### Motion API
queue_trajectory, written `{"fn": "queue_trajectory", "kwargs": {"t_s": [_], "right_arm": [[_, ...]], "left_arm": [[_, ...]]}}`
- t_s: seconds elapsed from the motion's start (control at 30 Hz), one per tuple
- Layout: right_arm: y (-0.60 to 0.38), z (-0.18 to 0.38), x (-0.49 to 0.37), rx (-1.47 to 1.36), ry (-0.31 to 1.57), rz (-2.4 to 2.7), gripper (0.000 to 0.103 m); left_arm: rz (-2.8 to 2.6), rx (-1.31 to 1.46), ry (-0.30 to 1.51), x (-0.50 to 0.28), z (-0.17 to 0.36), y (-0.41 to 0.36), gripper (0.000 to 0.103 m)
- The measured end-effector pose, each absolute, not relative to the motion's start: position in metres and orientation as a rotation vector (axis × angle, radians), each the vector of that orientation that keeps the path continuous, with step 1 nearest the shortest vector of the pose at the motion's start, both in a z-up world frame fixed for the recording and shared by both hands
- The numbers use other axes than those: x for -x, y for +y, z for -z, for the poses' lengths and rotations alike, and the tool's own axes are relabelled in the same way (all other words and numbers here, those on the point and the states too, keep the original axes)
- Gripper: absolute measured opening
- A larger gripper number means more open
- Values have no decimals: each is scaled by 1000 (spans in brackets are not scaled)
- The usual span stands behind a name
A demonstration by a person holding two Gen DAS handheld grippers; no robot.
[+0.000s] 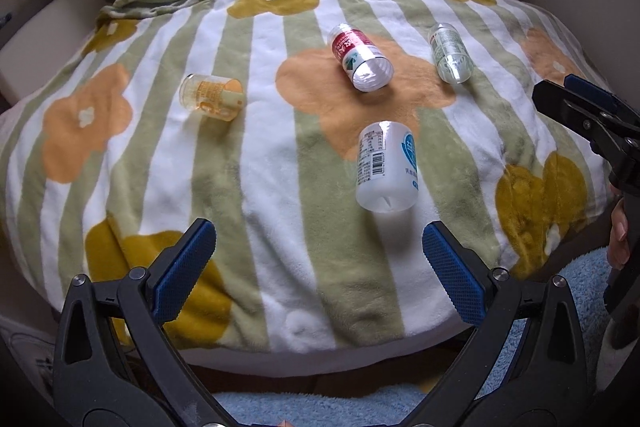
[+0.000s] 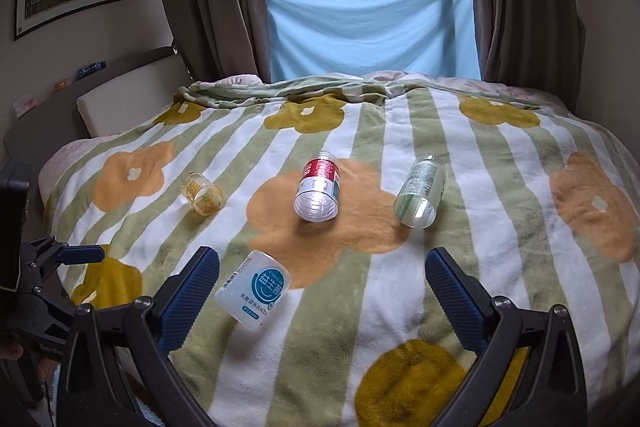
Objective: Flip cup upside down
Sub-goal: 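Grasp the white bottle with the right gripper while the left gripper releases it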
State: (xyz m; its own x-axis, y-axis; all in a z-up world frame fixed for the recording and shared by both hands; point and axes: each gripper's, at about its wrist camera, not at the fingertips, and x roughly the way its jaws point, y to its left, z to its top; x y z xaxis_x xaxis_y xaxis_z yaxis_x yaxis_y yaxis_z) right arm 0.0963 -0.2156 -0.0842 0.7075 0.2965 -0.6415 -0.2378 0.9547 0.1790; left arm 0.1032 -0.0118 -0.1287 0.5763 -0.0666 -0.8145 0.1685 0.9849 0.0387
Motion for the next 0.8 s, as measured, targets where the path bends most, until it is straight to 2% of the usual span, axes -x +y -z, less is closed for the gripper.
{"fn": "queue_trajectory", "kwargs": {"t_s": [0.13, 0.27, 0.4, 0.6, 0.8], "right_arm": [[-194, 94, -115, -141, 869, -392, 103], [-157, 124, -148, -237, 1114, -392, 103], [-142, 137, -165, -222, 1186, -346, 103], [-128, 184, -198, -276, 1386, -262, 80], [-121, 197, -208, -229, 1442, -262, 59]], "left_arm": [[138, -42, 931, -89, 129, 1, 103], [147, 42, 934, -82, 134, 16, 103], [165, 66, 933, -78, 139, 26, 103], [184, 68, 936, -74, 148, 38, 103], [201, 111, 952, -77, 157, 52, 103]]}}
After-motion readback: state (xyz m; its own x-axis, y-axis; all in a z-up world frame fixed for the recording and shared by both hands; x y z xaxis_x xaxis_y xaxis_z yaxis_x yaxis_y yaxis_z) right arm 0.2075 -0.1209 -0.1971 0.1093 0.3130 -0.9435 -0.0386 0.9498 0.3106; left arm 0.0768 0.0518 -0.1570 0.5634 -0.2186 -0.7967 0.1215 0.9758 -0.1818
